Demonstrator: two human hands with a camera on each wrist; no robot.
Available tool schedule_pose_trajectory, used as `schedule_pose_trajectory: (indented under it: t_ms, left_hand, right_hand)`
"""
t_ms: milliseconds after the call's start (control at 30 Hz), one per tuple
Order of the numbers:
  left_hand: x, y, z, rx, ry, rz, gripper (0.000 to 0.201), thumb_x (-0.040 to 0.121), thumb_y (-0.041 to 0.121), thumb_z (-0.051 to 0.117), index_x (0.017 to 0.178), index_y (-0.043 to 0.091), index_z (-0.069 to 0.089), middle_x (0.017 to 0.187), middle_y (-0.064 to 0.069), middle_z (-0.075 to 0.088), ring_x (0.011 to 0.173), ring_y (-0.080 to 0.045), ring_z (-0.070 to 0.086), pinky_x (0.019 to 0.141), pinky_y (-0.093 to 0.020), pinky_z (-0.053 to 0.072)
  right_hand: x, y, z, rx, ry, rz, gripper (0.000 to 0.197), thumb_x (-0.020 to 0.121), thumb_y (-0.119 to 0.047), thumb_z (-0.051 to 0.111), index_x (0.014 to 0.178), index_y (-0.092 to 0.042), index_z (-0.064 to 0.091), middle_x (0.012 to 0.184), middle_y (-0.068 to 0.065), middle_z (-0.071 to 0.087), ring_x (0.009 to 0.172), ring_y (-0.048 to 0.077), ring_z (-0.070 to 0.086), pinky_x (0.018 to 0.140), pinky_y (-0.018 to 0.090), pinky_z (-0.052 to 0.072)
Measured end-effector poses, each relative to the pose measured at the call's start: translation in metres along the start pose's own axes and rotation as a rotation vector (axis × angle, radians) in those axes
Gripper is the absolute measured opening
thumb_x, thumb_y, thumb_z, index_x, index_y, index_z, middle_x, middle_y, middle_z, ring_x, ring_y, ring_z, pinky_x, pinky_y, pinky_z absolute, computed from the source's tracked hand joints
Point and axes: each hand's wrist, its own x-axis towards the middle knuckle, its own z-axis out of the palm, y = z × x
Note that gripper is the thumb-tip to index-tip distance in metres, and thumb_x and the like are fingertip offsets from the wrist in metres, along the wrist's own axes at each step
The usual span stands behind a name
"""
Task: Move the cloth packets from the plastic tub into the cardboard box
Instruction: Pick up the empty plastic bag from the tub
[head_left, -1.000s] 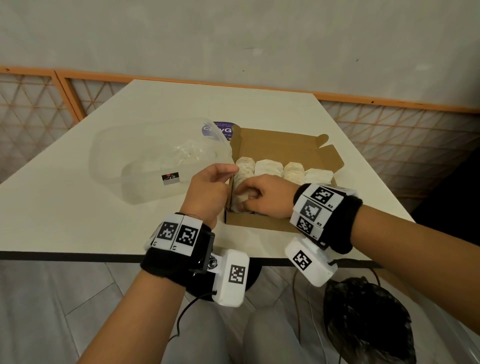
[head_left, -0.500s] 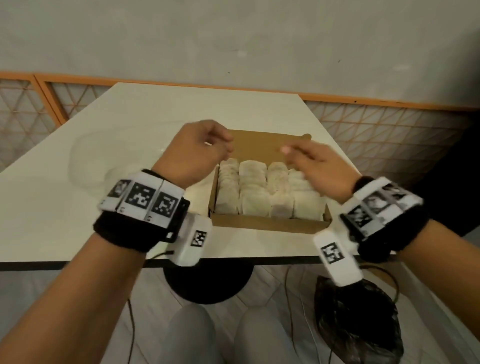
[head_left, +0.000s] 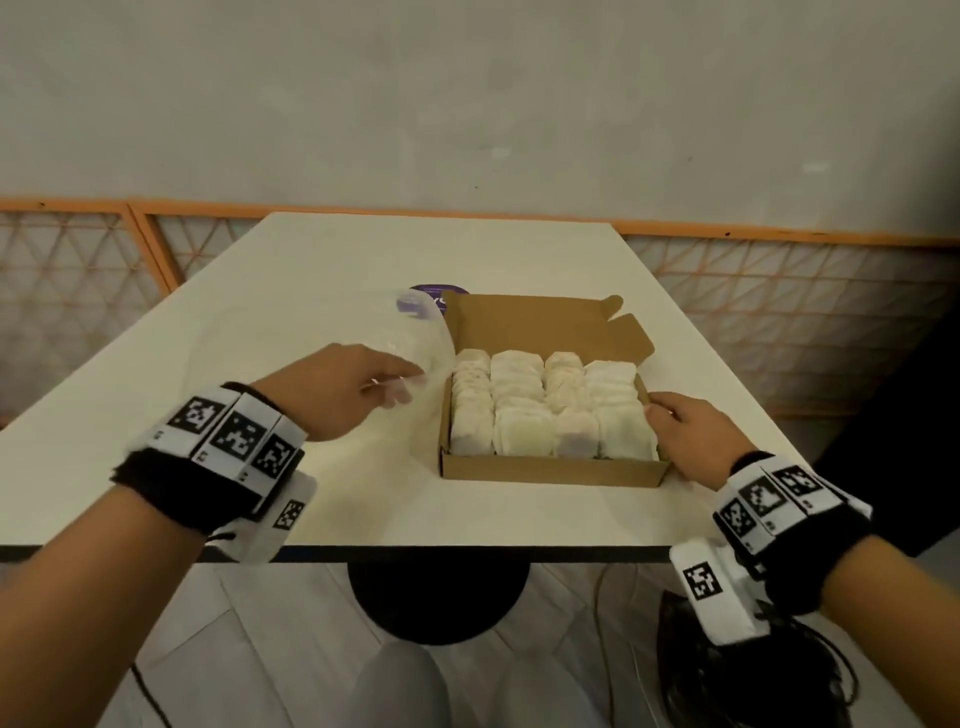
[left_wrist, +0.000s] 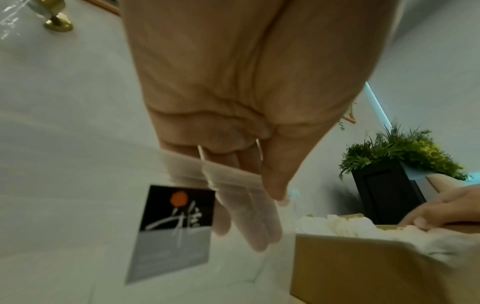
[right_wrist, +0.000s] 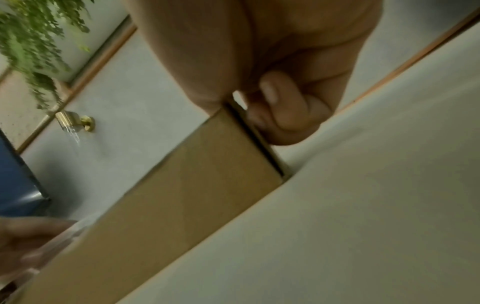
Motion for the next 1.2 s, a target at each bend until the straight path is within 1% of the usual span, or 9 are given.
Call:
schedule_pose_trajectory:
  t_ms: [167,300,367,500,667,833,1000,1133,1200]
  left_hand:
    - [-0.022,-0.01,0.011,-0.118,0.086,0.081,0.033,0.097,0.013,0.05,0.124,0.028,0.062,0.116,0.011,0.066,0.108,0.001,0.053,0.08,0.008,0.029]
    - [-0.032,-0.016,0.016,-0.177,0.069,0.104,0.032,0.098,0.015,0.049,0.122,0.033,0.062,0.111,0.016,0.069,0.1,0.014,0.054,0.097,-0.008,0.038]
    - [-0.033,-0.015,0.013,-0.171,0.061,0.103,0.031,0.097,0.018,0.05,0.122,0.033,0.062,0.114,0.017,0.067,0.106,0.011,0.054,0.101,-0.014,0.038]
    - [-0.036,-0.011,0.0,-0.119,0.059,0.081,0.036,0.094,0.03,0.055,0.13,0.032,0.053,0.122,0.017,0.057,0.115,0.0,0.049,0.1,-0.018,0.036]
    - [-0.039,-0.054,-0.034,0.012,0.482,-0.197,0.044,0.091,0.042,0.056,0.13,0.023,0.054,0.139,-0.008,0.046,0.131,-0.026,0.039,0.109,-0.041,0.029]
    - [-0.034,-0.084,-0.045,-0.092,0.194,-0.626,0.035,0.092,0.015,0.056,0.127,0.016,0.056,0.132,-0.013,0.051,0.108,-0.031,0.055,0.088,-0.032,0.043]
    - [-0.029,-0.101,-0.041,-0.031,0.163,-0.665,0.043,0.092,0.004,0.051,0.134,0.011,0.051,0.147,-0.008,0.04,0.133,-0.028,0.04,0.105,-0.036,0.034]
    - [-0.031,-0.091,-0.044,-0.015,0.126,-0.643,0.047,0.094,0.02,0.055,0.138,0.008,0.046,0.147,-0.01,0.039,0.132,-0.028,0.041,0.107,-0.037,0.033]
    - [-0.034,-0.085,-0.045,-0.044,0.264,-0.576,0.054,0.093,0.035,0.055,0.139,0.009,0.043,0.15,-0.01,0.036,0.135,-0.027,0.037,0.109,-0.038,0.029]
  right_hand:
    - [0.009,-0.001,-0.006,0.037,-0.023,0.018,0.032,0.096,-0.025,0.036,0.109,-0.01,0.062,0.069,0.009,0.059,0.059,0.025,0.054,0.067,0.036,0.049]
    - [0.011,-0.005,-0.009,0.02,-0.061,0.049,0.03,0.097,-0.024,0.035,0.109,-0.011,0.06,0.06,0.01,0.056,0.051,0.022,0.052,0.055,0.031,0.048]
    - [0.01,-0.01,-0.012,-0.046,-0.099,0.061,0.033,0.097,-0.025,0.035,0.114,-0.009,0.059,0.068,0.011,0.06,0.059,0.022,0.055,0.054,0.025,0.047]
    - [0.003,-0.043,-0.026,-0.358,0.009,-0.037,0.046,0.094,-0.034,0.046,0.135,-0.012,0.044,0.124,0.014,0.055,0.109,0.028,0.054,0.088,0.03,0.041]
    - [-0.028,-0.142,-0.011,-0.207,-0.033,-0.586,0.02,0.091,-0.021,0.053,0.109,-0.021,0.062,0.088,-0.007,0.059,0.082,0.012,0.055,0.065,0.017,0.039]
    - [-0.009,-0.204,0.044,-0.463,-0.308,-0.77,0.025,0.092,-0.011,0.049,0.109,-0.018,0.066,0.115,-0.003,0.062,0.096,0.008,0.053,0.076,0.014,0.034]
    - [0.017,-0.218,0.068,-0.85,-0.545,-0.764,0.04,0.088,-0.001,0.044,0.114,-0.021,0.066,0.131,0.003,0.057,0.113,0.024,0.055,0.097,0.032,0.044]
    - [0.017,-0.221,0.066,-0.892,-0.526,-0.805,0.036,0.094,-0.006,0.043,0.12,-0.017,0.063,0.126,0.0,0.061,0.106,0.02,0.057,0.074,0.013,0.038]
    - [0.015,-0.221,0.058,-0.756,-0.409,-0.83,0.035,0.094,-0.005,0.042,0.118,-0.018,0.065,0.119,0.001,0.063,0.088,0.013,0.054,0.059,0.008,0.036]
